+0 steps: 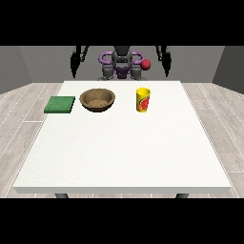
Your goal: Pick the cup and pour the ball into the bowl, then pick the bowl and place it on the pad
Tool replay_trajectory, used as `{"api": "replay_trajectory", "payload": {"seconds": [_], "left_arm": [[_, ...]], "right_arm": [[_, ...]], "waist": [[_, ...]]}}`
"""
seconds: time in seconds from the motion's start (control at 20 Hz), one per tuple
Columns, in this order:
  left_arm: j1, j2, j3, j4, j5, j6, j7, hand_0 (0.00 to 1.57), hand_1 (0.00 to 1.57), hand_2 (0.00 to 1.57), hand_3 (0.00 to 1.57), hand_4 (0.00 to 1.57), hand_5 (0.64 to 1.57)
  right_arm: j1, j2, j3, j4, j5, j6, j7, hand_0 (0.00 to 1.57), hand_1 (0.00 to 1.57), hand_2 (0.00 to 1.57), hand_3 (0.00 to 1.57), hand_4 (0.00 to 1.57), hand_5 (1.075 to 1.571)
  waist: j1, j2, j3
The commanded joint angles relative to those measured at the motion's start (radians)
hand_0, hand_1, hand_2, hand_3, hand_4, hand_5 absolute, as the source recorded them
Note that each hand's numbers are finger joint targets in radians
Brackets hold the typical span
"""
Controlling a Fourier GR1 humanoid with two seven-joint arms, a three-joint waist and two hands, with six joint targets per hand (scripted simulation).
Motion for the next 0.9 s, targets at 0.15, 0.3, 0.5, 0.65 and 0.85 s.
{"api": "replay_trajectory", "payload": {"seconds": [0.15,0.3,0.5,0.65,0.85], "left_arm": [[-0.007,0.033,0.008,-0.084,0.012,-0.011,0.079,0.00,0.00,0.00,0.00,0.00,1.430],[-0.035,-0.073,0.047,-0.068,0.114,0.016,-0.019,0.00,0.00,0.00,0.00,0.00,1.430],[0.019,-0.051,0.050,-0.140,0.165,-0.052,-0.032,0.00,0.00,0.00,0.00,0.00,1.425],[-0.028,0.009,0.150,-0.048,0.198,-0.096,-0.111,0.00,0.00,0.00,0.00,0.00,1.414],[-0.081,-0.019,0.117,-0.045,0.149,-0.049,-0.077,0.00,0.00,0.00,0.00,0.00,1.401]], "right_arm": [[-0.003,-0.038,-0.011,-0.088,-0.012,0.015,0.073,0.00,0.00,0.00,0.00,0.00,1.571],[-0.002,0.032,-0.069,-0.027,-0.152,0.048,-0.090,0.00,0.00,0.00,0.00,0.00,1.571],[0.008,-0.041,-0.166,0.020,-0.228,0.133,-0.124,0.00,0.00,0.00,0.00,0.00,1.570],[-0.012,-0.004,-0.110,-0.034,-0.211,0.134,-0.121,0.00,0.00,0.00,0.00,0.00,1.571],[-0.067,-0.031,-0.151,0.022,-0.256,0.172,-0.129,0.00,0.00,0.00,0.00,0.00,1.571]], "waist": [[-0.003,-0.225,-0.0010],[0.001,-0.112,0.0017],[0.036,-0.109,0.0010],[-0.011,-0.054,0.0004],[-0.015,-0.028,0.0006]]}}
